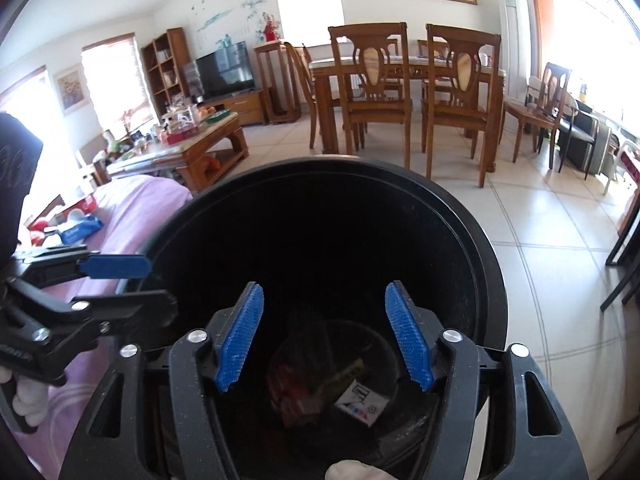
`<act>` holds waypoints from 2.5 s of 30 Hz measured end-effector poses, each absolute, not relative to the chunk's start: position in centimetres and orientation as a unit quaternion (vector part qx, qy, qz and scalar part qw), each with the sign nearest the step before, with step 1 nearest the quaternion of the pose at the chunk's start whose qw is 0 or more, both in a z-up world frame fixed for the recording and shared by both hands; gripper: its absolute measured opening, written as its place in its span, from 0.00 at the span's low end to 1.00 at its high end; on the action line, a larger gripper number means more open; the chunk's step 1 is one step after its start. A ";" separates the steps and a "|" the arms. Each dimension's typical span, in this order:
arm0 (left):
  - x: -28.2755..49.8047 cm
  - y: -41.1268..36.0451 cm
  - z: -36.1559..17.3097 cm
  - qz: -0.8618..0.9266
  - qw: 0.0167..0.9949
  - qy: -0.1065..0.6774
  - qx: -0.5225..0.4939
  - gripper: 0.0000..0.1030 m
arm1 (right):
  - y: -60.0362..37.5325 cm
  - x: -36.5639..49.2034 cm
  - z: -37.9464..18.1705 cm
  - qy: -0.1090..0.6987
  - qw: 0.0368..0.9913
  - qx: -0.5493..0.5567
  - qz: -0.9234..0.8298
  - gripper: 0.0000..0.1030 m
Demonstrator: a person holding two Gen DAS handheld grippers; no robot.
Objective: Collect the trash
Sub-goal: 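Grasp the white cup with the left tool while the right tool grasps the red milk box, then carry the white cup and red milk box over the bin with both tools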
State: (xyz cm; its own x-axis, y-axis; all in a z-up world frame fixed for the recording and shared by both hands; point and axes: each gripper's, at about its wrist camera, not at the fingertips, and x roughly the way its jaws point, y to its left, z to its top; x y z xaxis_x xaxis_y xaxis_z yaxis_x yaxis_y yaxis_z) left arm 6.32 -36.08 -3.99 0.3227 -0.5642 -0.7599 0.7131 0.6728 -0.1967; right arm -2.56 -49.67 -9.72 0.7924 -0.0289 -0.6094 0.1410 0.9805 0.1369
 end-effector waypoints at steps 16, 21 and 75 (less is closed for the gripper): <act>7.2 -17.8 1.8 -0.230 0.921 0.297 0.102 0.95 | -33.8 2.6 -2.3 0.282 0.953 0.043 0.102 0.95; 11.4 -8.6 2.6 -0.122 0.948 0.280 0.085 0.95 | -25.7 7.3 -0.9 0.298 0.940 0.010 0.164 0.95; 14.1 -6.0 3.4 -0.239 0.919 0.311 0.035 0.39 | -21.2 11.6 1.2 0.324 0.921 0.054 0.210 0.86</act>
